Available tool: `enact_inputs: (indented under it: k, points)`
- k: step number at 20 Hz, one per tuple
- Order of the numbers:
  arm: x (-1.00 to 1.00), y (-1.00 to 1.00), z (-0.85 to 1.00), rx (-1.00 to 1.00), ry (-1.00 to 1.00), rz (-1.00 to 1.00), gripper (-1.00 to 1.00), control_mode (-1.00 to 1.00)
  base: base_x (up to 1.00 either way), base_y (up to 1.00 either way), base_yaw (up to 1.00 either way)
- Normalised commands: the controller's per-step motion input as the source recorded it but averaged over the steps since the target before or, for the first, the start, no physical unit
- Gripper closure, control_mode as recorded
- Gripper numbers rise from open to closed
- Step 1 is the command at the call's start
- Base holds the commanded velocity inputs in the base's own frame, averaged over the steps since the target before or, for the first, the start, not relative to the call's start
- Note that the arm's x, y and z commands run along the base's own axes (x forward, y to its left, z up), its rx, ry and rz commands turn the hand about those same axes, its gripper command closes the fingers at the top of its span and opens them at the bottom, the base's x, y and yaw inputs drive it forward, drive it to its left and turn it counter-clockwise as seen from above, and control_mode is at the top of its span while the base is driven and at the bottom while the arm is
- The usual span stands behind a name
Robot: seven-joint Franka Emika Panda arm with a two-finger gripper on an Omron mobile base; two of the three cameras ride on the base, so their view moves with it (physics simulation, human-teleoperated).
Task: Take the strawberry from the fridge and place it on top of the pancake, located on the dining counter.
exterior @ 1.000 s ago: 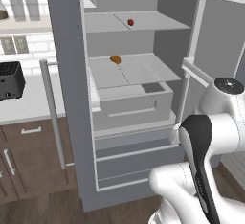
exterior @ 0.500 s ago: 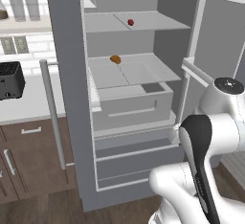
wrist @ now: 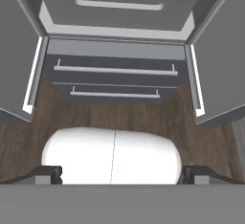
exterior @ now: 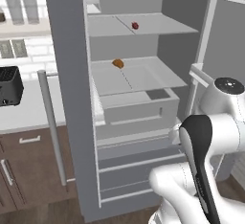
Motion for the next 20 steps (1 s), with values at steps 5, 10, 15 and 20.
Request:
enact_inputs:
  k: [5,10,15,20]
  points:
    - [0.00,0.00,0.00,0.00,0.00,0.00,-1.00,1.00,0.56,0.00,0.00]
    - [0.00,0.00,0.00,0.00,0.00,0.00,-1.00,1.00,0.54,0.00,0.00]
    - [0.00,0.00,0.00,0.00,0.00,0.00,-1.00,1.00,0.55,0.00,0.00]
    - [0.00,0.00,0.00,0.00,0.00,0.00,-1.00,1.00,0.54,0.00,0.00]
